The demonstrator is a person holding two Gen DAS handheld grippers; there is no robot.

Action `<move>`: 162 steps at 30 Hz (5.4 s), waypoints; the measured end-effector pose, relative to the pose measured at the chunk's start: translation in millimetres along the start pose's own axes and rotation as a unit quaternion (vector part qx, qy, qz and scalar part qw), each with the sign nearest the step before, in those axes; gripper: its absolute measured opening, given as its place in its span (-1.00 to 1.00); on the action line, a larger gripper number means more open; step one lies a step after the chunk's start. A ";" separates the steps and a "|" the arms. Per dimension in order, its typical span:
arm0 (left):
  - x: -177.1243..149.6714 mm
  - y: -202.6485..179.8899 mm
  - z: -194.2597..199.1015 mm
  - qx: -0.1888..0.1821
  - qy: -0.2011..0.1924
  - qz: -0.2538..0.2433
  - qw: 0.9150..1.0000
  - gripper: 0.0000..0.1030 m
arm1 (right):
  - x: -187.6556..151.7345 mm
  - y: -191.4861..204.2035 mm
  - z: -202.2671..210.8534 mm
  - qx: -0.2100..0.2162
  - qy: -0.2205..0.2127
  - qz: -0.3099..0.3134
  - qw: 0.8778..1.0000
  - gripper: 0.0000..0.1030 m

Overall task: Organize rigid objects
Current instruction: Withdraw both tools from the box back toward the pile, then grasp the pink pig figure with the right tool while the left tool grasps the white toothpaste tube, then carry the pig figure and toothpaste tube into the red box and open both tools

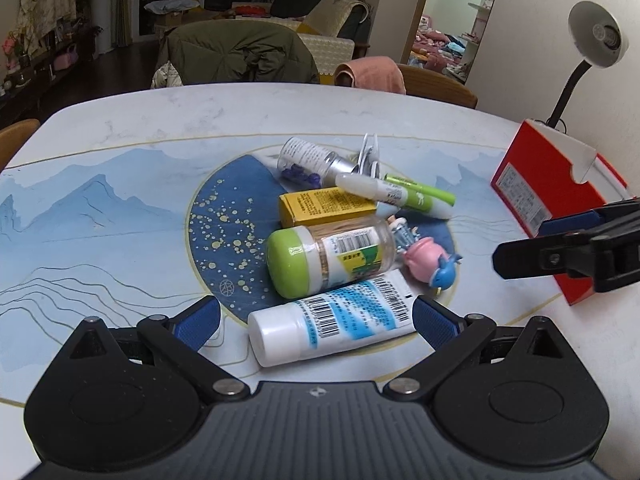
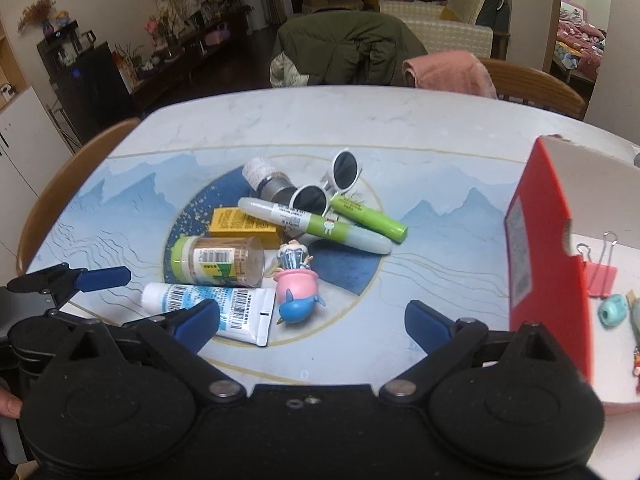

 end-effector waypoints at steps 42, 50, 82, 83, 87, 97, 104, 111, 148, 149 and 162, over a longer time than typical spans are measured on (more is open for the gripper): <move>-33.3 -45.3 -15.6 -0.037 0.013 -0.145 0.989 -0.28 | 17.1 6.7 -63.4 0.017 0.053 0.019 0.998 -0.31; -43.2 -53.6 -8.2 -0.039 0.023 -0.126 0.991 -0.30 | -4.1 -3.2 -38.1 0.020 0.038 -0.001 0.999 -0.32; 0.2 -159.8 82.2 -0.076 -0.032 -0.121 0.989 -0.30 | -50.4 -82.6 133.0 0.039 -0.094 -0.041 0.994 -0.42; 3.4 -166.5 82.4 -0.077 -0.032 -0.125 0.989 -0.30 | -50.1 -89.6 137.7 0.035 -0.099 -0.044 0.993 -0.42; 16.1 -193.9 82.1 -0.078 -0.037 -0.144 0.986 -0.30 | -48.6 -121.8 151.5 0.020 -0.116 -0.061 0.991 -0.42; 45.1 -261.3 64.5 -0.076 -0.030 -0.181 0.980 -0.30 | -49.3 -204.9 162.7 -0.004 -0.136 -0.105 0.985 -0.41; 60.7 -298.8 39.0 -0.072 -0.007 -0.198 0.978 -0.30 | -47.7 -260.3 151.4 -0.023 -0.129 -0.121 0.984 -0.41; 74.3 -325.9 0.8 -0.064 0.024 -0.203 0.977 -0.30 | -41.6 -301.9 130.7 -0.026 -0.106 -0.125 0.986 -0.41; 112.4 -373.4 -120.6 -0.016 0.175 -0.175 0.969 -0.29 | -24.3 -334.9 38.0 -0.050 0.054 -0.048 0.996 -0.41; 111.7 -372.3 -121.0 -0.014 0.178 -0.172 0.969 -0.29 | -24.7 -334.8 38.3 -0.049 0.055 -0.048 0.996 -0.41; 109.7 -371.9 -99.9 -0.031 0.159 -0.160 0.974 -0.12 | -34.6 -330.4 65.1 -0.022 0.023 -0.050 0.998 -0.33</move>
Point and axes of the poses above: each gripper's, at about its wrist camera, not at the fingertips, and z roughly against the way its jaws point, y to its left, x to its top, the point moved 7 cm from there along -z, roughly the way its jaws point, and after that the axes turned 15 degrees about y, right-handed, at the moved point
